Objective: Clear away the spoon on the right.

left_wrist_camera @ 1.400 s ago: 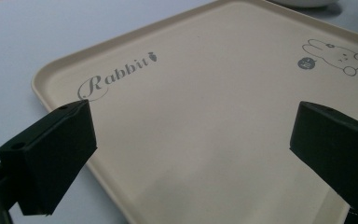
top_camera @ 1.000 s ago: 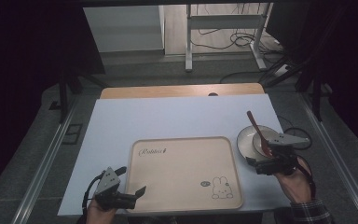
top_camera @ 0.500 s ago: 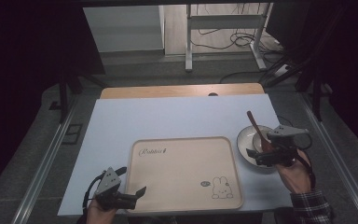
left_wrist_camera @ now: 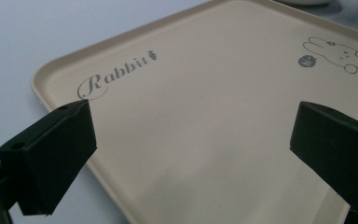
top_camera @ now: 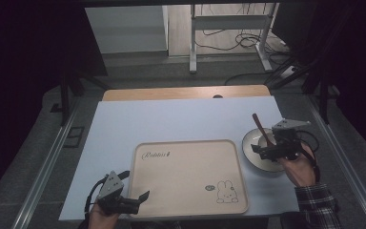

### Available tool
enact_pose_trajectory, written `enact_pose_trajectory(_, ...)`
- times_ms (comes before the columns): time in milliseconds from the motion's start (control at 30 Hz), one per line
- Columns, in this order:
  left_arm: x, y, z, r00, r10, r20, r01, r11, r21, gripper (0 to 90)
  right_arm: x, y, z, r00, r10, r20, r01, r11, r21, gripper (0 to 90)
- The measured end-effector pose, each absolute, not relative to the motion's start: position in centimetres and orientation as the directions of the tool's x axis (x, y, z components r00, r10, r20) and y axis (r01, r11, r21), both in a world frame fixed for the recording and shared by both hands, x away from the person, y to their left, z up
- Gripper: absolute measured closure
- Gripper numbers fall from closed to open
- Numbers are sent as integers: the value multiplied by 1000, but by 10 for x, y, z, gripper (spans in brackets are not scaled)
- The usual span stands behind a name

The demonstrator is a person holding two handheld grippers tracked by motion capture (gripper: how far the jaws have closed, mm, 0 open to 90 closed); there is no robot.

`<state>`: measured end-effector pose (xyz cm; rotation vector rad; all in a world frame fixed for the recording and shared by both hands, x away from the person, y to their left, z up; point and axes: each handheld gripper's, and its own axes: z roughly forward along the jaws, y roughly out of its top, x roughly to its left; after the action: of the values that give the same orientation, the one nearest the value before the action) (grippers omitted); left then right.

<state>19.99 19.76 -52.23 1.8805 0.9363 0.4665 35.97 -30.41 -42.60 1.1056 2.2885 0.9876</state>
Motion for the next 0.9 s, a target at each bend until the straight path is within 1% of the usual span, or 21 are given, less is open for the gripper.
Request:
enact_pose_trajectory(267,200,198,-522,636,768,-69,409,-260,875,0,373,-302,-423,-586,809,-41,519,414,747,0)
enact_pose_trajectory(367,200,197,-522,638,767,-68,408,-262,875,0,378,-301,-424,-577,815,-54,526,422,738,0)
enact_pose_trajectory(567,200,197,-523,641,765,-67,409,-266,873,0,389,-301,-424,-554,831,-49,565,418,711,0)
enact_pose_trajectory(700,200,197,-523,641,764,-67,409,-267,872,0,398,-303,-426,-534,845,-14,608,396,688,0)
enact_pose_trajectory(833,200,197,-523,642,764,-66,410,-269,871,0,405,-305,-429,-525,851,-6,630,394,669,2)
enact_pose_trajectory(900,200,197,-523,642,763,-67,411,-269,871,0,407,-306,-430,-521,853,-18,637,403,658,58)
